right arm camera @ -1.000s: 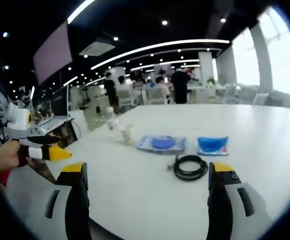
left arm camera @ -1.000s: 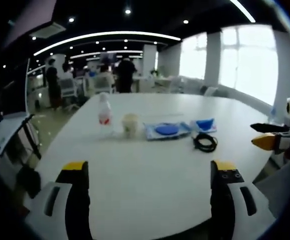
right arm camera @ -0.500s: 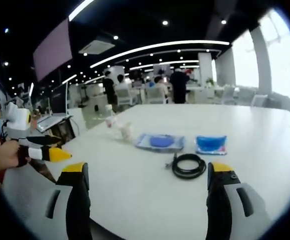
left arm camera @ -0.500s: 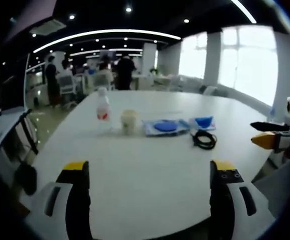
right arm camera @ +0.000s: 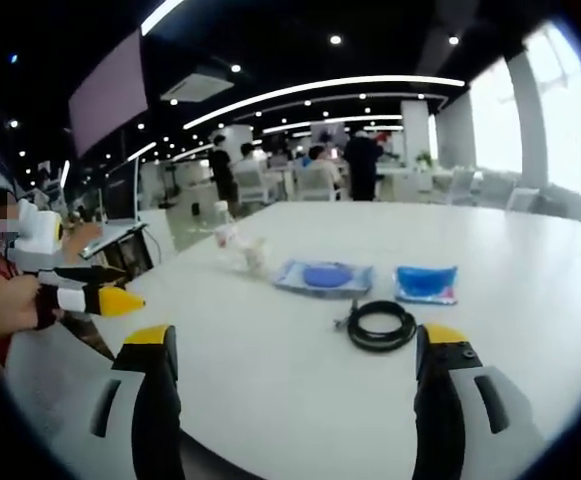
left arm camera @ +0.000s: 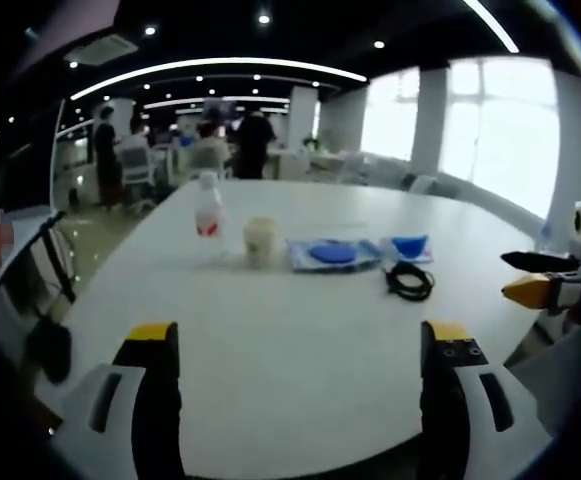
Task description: Arrange the tabletop items into an orderly group along one side of the table until the central work area is clear of visible clutter.
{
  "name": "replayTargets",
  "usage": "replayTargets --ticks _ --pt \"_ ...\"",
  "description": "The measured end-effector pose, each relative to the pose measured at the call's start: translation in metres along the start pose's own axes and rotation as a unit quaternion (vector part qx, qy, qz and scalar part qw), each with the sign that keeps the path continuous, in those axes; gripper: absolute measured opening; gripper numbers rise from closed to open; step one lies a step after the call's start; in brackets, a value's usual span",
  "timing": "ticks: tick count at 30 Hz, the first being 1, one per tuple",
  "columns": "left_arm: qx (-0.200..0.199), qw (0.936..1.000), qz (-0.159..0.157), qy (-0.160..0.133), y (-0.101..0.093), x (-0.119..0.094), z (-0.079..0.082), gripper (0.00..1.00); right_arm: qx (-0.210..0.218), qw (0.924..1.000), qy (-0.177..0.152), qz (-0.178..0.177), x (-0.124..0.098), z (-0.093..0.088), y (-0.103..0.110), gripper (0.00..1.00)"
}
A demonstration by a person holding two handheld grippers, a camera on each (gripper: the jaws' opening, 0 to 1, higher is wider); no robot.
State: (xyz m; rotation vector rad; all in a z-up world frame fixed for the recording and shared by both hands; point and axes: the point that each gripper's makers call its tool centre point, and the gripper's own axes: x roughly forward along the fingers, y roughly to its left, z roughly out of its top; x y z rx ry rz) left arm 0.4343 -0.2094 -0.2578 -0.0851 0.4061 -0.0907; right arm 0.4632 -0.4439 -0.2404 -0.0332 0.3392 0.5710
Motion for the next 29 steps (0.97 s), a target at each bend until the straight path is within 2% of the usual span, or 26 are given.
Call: replayTargets --ticks 29 --pt "0.002 0.9998 0.003 0.017 0.0011 0.0009 -0.0066 0.97 0.014 0.9998 0.012 0.001 0.0003 -0.0054 -0.0022 0.97"
